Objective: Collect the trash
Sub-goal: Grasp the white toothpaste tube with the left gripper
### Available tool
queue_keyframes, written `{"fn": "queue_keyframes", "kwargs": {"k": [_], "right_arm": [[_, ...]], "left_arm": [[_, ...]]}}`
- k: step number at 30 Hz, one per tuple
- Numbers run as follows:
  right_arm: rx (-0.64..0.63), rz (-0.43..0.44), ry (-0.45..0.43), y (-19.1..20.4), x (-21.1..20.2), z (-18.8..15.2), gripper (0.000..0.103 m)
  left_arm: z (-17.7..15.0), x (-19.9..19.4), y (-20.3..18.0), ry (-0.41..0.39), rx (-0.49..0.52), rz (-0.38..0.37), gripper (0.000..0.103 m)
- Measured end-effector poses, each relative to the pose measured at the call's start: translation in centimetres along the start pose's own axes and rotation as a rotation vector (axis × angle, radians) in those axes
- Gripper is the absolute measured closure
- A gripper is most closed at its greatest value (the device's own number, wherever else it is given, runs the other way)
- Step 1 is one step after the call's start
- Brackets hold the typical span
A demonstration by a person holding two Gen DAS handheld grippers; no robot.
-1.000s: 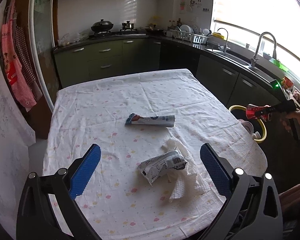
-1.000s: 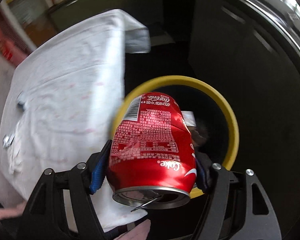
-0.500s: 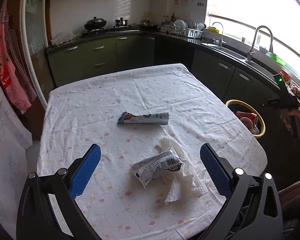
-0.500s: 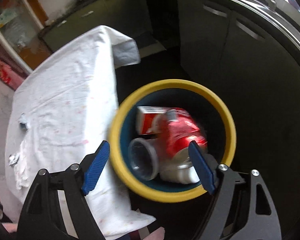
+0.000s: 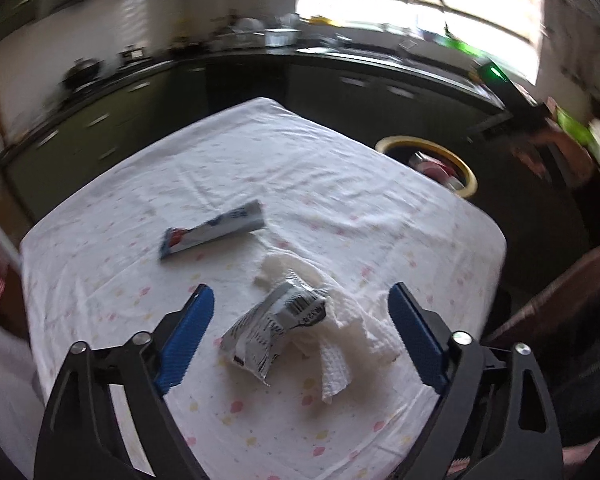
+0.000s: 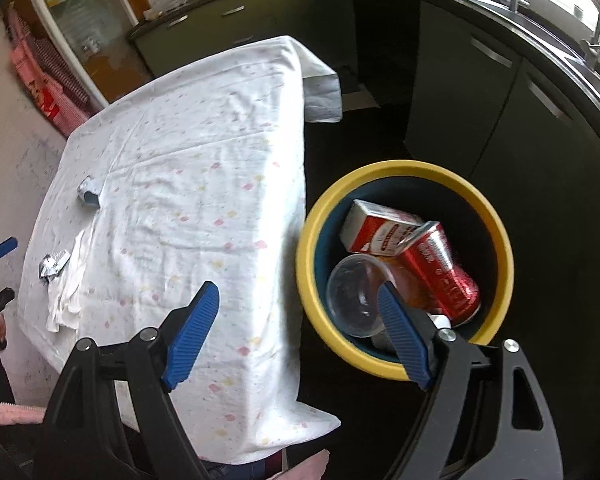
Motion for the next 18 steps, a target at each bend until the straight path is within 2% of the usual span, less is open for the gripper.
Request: {"fn": "queue_keyframes", "kwargs": {"k": [2, 5, 12, 18], "right_arm": [[-0.007, -0.002, 0.01, 0.4, 0.4, 0.1, 0.026], [-0.009, 0.003, 0.013, 0.7, 0.7, 0.2, 0.026], [-0.007, 0.011, 0.032, 1.5, 1.4, -0.1, 0.026], [-0.008, 0.011, 0.05, 1.9, 1.9, -0.3, 0.026]], "left_arm": [[0.7, 0.8, 0.5, 0.021, 0.07, -0.023, 0.019], [2.0, 2.0, 2.3, 0.039, 0.09, -0.039, 0.02], [5.1, 6.8, 7.5, 0.097, 0.141, -0.006, 0.04], [5.5, 11.5, 8.5, 0.179, 0.252, 0.007, 0.044]]}}
Point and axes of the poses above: each gripper's, at about its wrist camera, not at the fingertips, and x roughly the way its jaws point, y to its left, z to its top, the point moved 2 cm from there along x, roughly the way its jaws point, and after that the axes turned 2 degrees about -y, right-handed, at the moved point
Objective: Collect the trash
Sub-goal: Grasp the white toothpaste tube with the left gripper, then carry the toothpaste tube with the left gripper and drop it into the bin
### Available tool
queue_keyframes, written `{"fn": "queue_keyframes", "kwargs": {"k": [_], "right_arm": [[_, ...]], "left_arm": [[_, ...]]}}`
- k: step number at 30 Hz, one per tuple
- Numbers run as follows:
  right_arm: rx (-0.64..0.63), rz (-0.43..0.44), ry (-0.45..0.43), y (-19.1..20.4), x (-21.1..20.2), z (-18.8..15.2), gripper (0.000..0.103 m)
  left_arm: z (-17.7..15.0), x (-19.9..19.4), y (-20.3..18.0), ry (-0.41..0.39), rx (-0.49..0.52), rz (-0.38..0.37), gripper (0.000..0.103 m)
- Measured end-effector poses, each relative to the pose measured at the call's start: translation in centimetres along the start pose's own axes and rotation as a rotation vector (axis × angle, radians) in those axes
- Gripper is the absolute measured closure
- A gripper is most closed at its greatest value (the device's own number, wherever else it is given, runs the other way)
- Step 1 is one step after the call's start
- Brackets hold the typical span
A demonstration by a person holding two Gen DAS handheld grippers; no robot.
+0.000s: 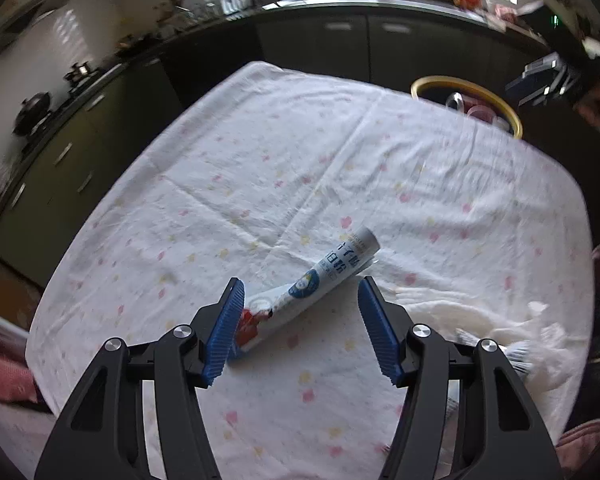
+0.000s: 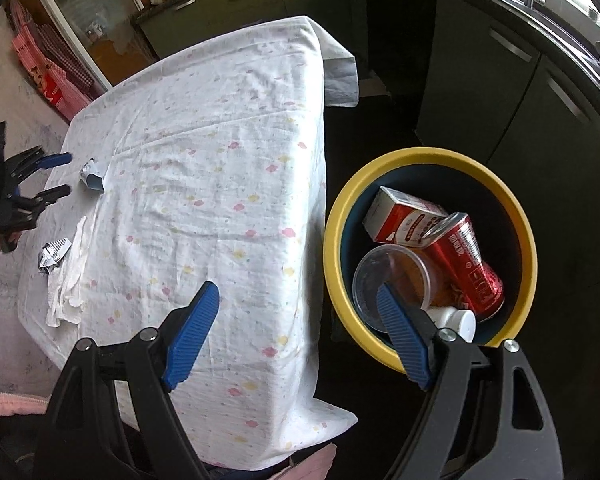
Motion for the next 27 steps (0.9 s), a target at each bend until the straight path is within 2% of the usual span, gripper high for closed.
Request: {"fn": "queue_keyframes", "kwargs": {"k": [3, 5, 11, 12, 13, 21, 27], "right_arm": [[0.0, 0.006, 0.004, 0.1, 0.1, 0.0, 0.026], [-0.002, 0.006, 0.005, 0.2, 0.1, -0.1, 0.026], [-0.003, 0.019, 0.005, 0.3, 0.2, -0.4, 0.026], [-0.002, 0.022, 0.003, 0.3, 0.1, -0.4, 0.026], [-0.001, 0.025, 0.001, 0.2, 0.1, -0.5, 0.026], [0.006, 0.04, -0.018, -0.2, -0.6, -1.0, 0.026], [0.03, 0.034, -0.052, -1.4, -2.0, -1.6, 0.026]], "left_arm": [[0.1, 1.6, -0.4, 0.038, 0.05, 0.004, 0.044], [0.2, 2.4, -0.5, 0.057, 0.066, 0.002, 0.048], [0.1, 3.0, -0.2, 0.075, 0.039, -0.041, 0.074], [0.2, 2.9, -0.3, 0.074, 0.034, -0.047, 0.084], [0.2, 2.7, -0.3, 0.071, 0.027, -0.051, 0.088], [1.4, -0.6, -1.5, 0.011, -0.006, -0.035, 0.09], [5.4, -3.4, -4.5, -0.05, 0.036, -0.016, 0.09]]}}
Point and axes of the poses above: each gripper's, at about its wrist camera, not at the fingertips, and x roughly the way its jaws point, y to its left, z to its top, the point moved 2 cm from there along x, roughly the way its jaws point, and after that the axes turned 2 degrees about -y, right-handed, at the moved point
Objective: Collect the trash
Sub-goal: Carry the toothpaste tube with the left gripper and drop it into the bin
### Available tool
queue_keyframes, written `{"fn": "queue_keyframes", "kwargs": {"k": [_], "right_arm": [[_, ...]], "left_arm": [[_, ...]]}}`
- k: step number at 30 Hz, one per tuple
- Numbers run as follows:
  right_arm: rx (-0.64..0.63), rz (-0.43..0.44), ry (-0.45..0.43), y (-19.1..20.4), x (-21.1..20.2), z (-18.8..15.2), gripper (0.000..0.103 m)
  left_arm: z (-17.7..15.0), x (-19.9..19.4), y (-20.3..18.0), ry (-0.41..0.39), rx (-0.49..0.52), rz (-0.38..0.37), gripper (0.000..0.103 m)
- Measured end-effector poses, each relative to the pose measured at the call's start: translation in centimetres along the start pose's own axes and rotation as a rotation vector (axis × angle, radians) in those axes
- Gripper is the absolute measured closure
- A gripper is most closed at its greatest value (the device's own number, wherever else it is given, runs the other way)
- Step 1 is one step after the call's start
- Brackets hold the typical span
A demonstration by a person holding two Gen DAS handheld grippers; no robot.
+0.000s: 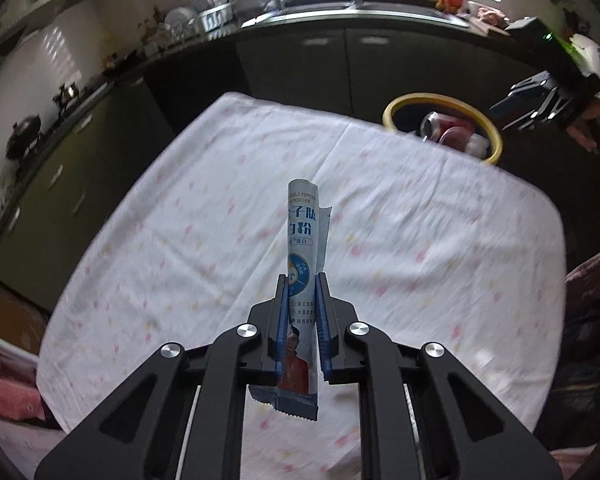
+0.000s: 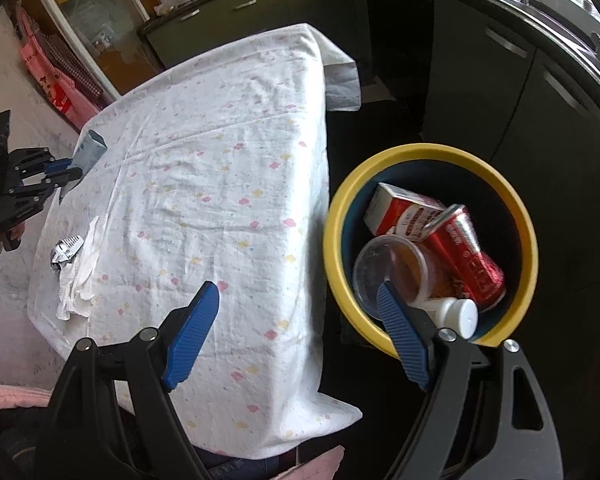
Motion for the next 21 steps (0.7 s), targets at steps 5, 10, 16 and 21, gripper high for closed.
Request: {"fn": "queue_keyframes", "kwargs": {"k": [5, 10, 16, 21], "right_arm": [[0.051, -0.034, -0.042, -2.4, -1.9, -1.3, 0.026], [0.117, -0.075, -0.081, -5.4, -3.9, -3.2, 0.026], [0.2, -0.091, -0.113, -9.1, -5.9, -6.3, 0.026], [0.264, -0.093, -0.128, -11.7, -6.8, -8.4, 0.026]], "left_arm": [[5.5, -0.1, -4.2, -0.044, 0.052, -0.057, 0.09], [11.0, 2.4, -9.1, -0.036, 0.145, -0.133, 0.09], [17.5, 7.7, -15.7, -0.007, 0.249, -0.213, 0.09], [21.4, 12.4, -19.1, 0.017, 0.286, -0.215, 0.09]]}}
Point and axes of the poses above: each gripper's, at about its wrist camera, not at the fingertips, and x roughly the way its jaws point, y to its left, z to its top, the point moved 2 cm from there along x, roughly the way its jaws point, and after that the axes turned 2 degrees about -y, right-handed, at the moved point
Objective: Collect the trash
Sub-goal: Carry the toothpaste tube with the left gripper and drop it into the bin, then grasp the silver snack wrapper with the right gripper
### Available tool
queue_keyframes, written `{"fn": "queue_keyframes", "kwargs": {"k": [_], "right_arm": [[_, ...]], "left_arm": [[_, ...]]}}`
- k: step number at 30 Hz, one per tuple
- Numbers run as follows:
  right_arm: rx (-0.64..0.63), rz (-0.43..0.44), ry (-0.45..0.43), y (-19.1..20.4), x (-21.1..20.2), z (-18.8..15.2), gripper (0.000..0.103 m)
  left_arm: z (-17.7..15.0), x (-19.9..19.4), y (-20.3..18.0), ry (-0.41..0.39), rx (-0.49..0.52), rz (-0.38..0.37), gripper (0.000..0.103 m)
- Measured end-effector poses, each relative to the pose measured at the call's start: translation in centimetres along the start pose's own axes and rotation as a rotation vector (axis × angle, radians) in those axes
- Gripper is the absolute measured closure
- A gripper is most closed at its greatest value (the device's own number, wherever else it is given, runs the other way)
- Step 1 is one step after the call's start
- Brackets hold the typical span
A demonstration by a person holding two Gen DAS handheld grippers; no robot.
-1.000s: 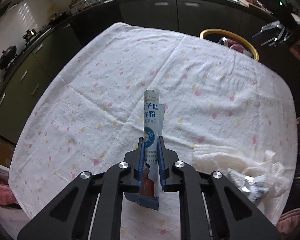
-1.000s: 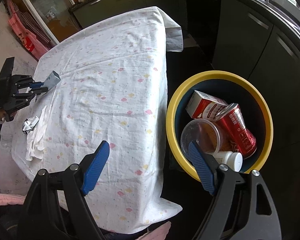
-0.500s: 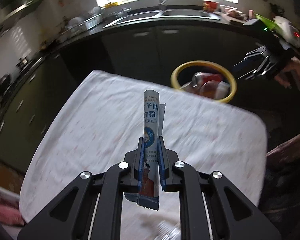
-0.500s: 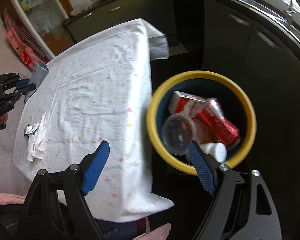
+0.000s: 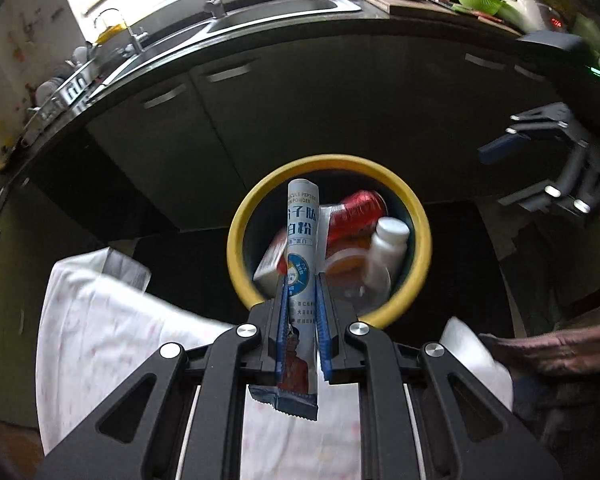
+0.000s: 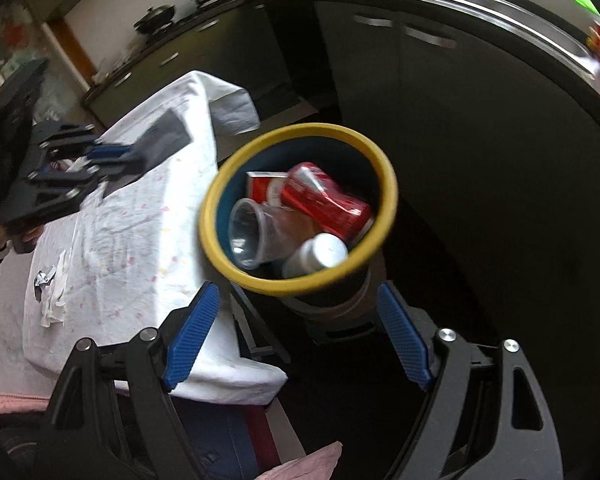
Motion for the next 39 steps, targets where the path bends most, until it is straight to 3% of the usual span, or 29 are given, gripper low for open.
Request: {"fn": "queue_keyframes", "kwargs": {"k": [6, 9, 13, 17, 23, 28, 39], "right_arm": [[0.044, 0.009, 0.005, -2.0, 0.4, -0.7, 0.026], [0.047, 0.016, 0.01, -1.9, 0.8, -0.7, 0.026], [0.031, 0.022, 0.016, -1.4, 1.0, -0.7, 0.026], [0.016, 0.028, 0.016, -0.7, 1.2, -0.6, 0.026], [-0.053, 0.045, 0.033, 2.3, 1.7, -0.2, 0.026], [-0.146, 0.078, 0.052, 6.0, 2.3, 0.4, 0.026], [-0.548, 0.255, 0.13, 21.8, 5.1, 0.1, 0.026]], "left_arm": [[2.8, 5.3, 0.5, 0.031, -0.031, 0.03, 0.082], [3.5, 6.1, 0.8, 0.024, -0.049, 0.066, 0.047], [3.2, 3.8, 0.9, -0.008, -0.06, 0.062, 0.046], [2.0, -1.4, 1.3, -0.075, -0.12, 0.068, 0.045], [-2.9, -11.0, 0.8, -0.146, -0.205, 0.157, 0.037], [-9.5, -18.9, 0.1, -0.197, -0.321, 0.26, 0.025], [-24.5, -29.6, -2.0, -0.247, -0.584, 0.547, 0.012]]}}
Point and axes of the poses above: each gripper's, at about its wrist camera, not at the fingertips, and x roughly the way its jaws point, y to its left, z to its top, the point moved 2 cm from there along x, roughly the way its jaws point, and after that the axes turned 2 degrees about -y, right-handed, at the moved point
